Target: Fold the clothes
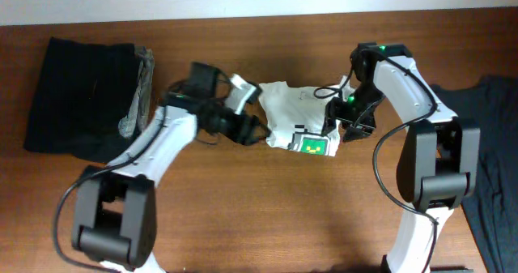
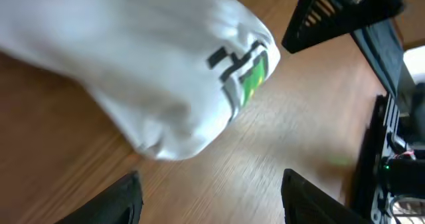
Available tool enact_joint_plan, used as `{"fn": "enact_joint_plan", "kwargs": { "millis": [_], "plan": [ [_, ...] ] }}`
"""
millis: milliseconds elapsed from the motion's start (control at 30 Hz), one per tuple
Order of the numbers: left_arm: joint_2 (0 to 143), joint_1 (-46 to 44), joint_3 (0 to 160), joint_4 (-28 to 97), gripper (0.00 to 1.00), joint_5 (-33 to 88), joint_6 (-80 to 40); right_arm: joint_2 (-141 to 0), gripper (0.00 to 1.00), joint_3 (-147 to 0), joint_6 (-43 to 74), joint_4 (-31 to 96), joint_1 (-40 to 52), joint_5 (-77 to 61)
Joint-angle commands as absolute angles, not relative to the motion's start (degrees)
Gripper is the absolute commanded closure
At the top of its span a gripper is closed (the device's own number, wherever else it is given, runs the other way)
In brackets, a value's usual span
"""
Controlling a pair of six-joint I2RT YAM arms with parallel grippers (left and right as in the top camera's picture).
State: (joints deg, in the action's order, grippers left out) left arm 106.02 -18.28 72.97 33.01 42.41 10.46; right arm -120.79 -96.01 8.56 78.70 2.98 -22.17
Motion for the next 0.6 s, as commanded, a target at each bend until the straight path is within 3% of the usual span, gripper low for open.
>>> {"fn": "enact_joint_plan", "kwargs": {
  "millis": [0,100,133,167,200,233,333,433,567],
  "plan": [
    [112.40,-22.28,72.73,29.82,0.34,41.08,5.89,-119.61,0.38,-96.77,7.27,79.59,1.19,-23.40],
    [116.55,-23.18,72.73,24.71,0.35,42.68,3.03,-119.61,0.35,-96.64,7.25,80.23,0.60,-23.35],
    [117.34,-23.20,72.73,23.05,0.46,45.01,3.03,-119.61,0.34,-96.53,7.27,80.23,0.58,-23.35],
    [117.49,-23.14,72.75,22.70,0.76,45.71,3.03,-119.61,0.34,-96.51,7.29,80.16,0.60,-23.35],
    [117.32,-22.57,72.88,24.10,0.95,45.63,3.03,-119.61,0.34,-96.20,7.29,80.12,0.62,-23.35],
    [117.30,-21.54,72.90,25.30,0.99,45.63,3.03,-119.61,0.34,-95.55,7.29,79.79,0.62,-23.35],
    [117.30,-16.84,72.90,29.50,0.99,45.69,3.03,-119.61,0.38,-90.02,7.70,74.35,0.62,-23.59],
    [117.30,-14.50,72.90,30.70,0.99,46.46,3.05,-119.61,0.47,-84.03,0.82,65.87,1.58,-35.38],
    [117.30,-15.14,72.90,30.68,1.00,46.52,3.27,-119.61,0.36,-79.66,-5.76,60.77,5.80,-48.90]
  ]
}}
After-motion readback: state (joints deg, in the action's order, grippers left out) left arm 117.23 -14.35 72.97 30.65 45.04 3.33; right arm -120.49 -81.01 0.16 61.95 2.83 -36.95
